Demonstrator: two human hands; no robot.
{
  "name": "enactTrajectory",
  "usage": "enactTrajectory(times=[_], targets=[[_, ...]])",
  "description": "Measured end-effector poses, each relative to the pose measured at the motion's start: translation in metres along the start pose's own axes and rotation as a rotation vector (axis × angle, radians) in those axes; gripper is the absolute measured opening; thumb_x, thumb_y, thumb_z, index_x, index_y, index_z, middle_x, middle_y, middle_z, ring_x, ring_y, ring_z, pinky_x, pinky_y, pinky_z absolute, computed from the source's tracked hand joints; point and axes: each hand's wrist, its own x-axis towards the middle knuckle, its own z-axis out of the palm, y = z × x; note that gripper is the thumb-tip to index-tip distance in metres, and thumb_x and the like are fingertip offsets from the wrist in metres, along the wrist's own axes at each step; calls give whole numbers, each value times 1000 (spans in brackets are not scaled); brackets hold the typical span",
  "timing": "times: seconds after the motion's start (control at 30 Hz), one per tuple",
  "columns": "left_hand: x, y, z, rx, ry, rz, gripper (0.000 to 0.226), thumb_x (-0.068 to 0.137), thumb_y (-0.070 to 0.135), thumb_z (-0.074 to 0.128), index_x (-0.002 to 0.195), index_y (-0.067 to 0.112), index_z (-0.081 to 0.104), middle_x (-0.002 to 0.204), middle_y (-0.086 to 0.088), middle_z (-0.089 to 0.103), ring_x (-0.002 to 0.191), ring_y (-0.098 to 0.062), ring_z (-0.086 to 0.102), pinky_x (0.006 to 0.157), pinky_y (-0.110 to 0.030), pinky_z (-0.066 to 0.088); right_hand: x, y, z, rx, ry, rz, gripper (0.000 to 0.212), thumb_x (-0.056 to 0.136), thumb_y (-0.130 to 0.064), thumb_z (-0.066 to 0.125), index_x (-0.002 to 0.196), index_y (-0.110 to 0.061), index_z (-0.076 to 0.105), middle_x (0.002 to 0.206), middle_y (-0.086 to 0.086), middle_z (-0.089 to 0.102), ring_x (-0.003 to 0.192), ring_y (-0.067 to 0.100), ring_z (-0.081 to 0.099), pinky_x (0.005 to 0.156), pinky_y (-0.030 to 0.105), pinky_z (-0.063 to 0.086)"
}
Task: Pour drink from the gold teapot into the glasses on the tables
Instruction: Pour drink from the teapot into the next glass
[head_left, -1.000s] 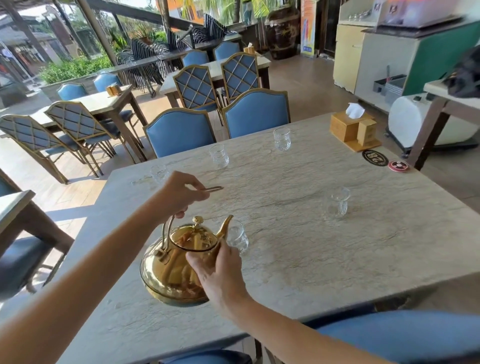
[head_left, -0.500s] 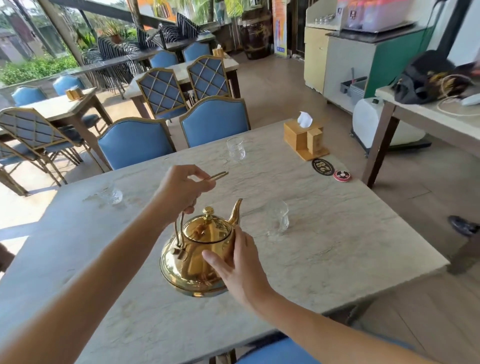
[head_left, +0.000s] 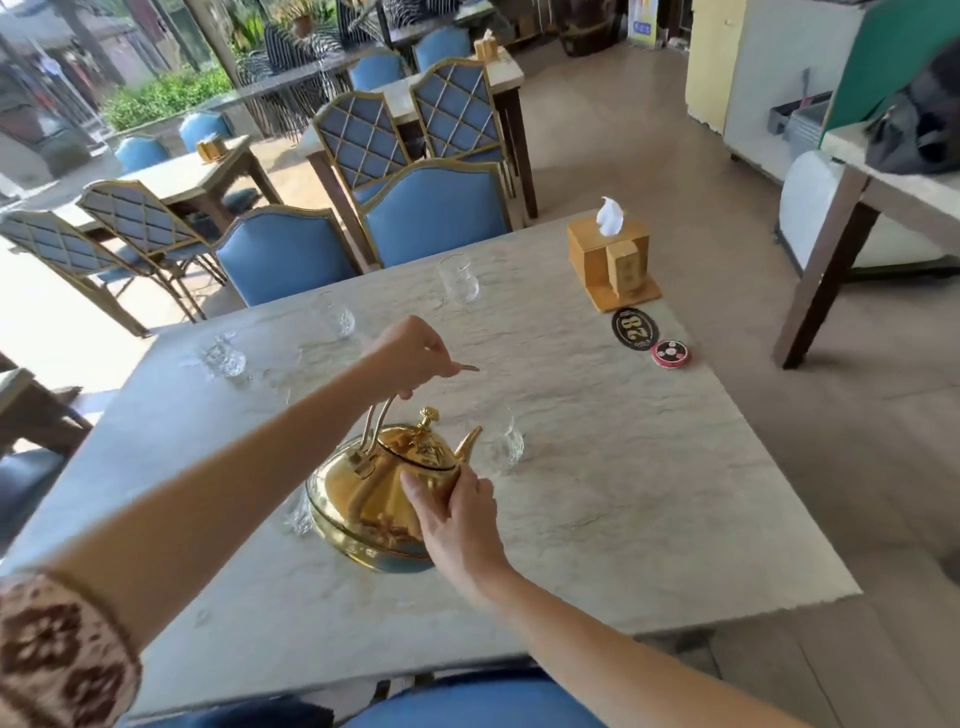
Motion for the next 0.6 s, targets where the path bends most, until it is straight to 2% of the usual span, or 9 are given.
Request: enactTrajectory(times=[0.1, 0.2, 0.27, 0.37, 0.47, 0.6], targets=[[8, 14, 3, 95, -40, -3, 24, 86, 14, 69, 96, -7, 71, 56, -4, 50, 41, -13, 41, 30, -15, 32, 2, -4, 2, 47, 9, 32, 72, 95, -60, 49, 139, -3, 42, 136, 18, 45, 128, 30, 45, 106, 33, 43], [15, 24, 4, 154, -78, -24, 23, 86, 11, 69, 95, -10, 71, 56, -5, 53, 41, -14, 42, 34, -16, 34, 3, -9, 4, 86, 31, 66, 73, 95, -60, 48, 135, 1, 46, 133, 20, 47, 128, 33, 46, 108, 40, 43], [18, 27, 4, 180, -99, -40, 23, 85, 10, 69, 94, -11, 70, 55, -5, 52, 41, -14, 41, 35, -17, 34, 5, -10, 5, 75, 23, 67, 66, 98, -51, 51, 132, 4, 47, 135, 24, 47, 129, 39, 45, 110, 47, 39], [23, 30, 4, 216, -122, -47, 25, 86, 10, 68, 94, -13, 69, 55, -5, 52, 40, -14, 40, 32, -15, 33, 7, -14, -2, 47, 3, 66, 55, 102, -41, 48, 133, 4, 48, 136, 25, 46, 131, 40, 44, 111, 47, 37], [28, 32, 2, 262, -125, -54, 26, 85, 11, 68, 94, -14, 70, 55, -5, 51, 39, -14, 40, 31, -13, 32, 5, -23, -7, 3, -27, 45, 65, 103, -52, 36, 142, 0, 42, 139, 24, 44, 132, 37, 41, 113, 41, 37], [32, 38, -3, 302, -129, -56, 28, 84, 11, 70, 96, -14, 70, 55, -5, 52, 39, -14, 40, 33, -15, 34, 10, -30, -4, 100, 25, 94, 78, 97, -64, 37, 139, 2, 44, 140, 21, 46, 130, 32, 44, 108, 36, 40]])
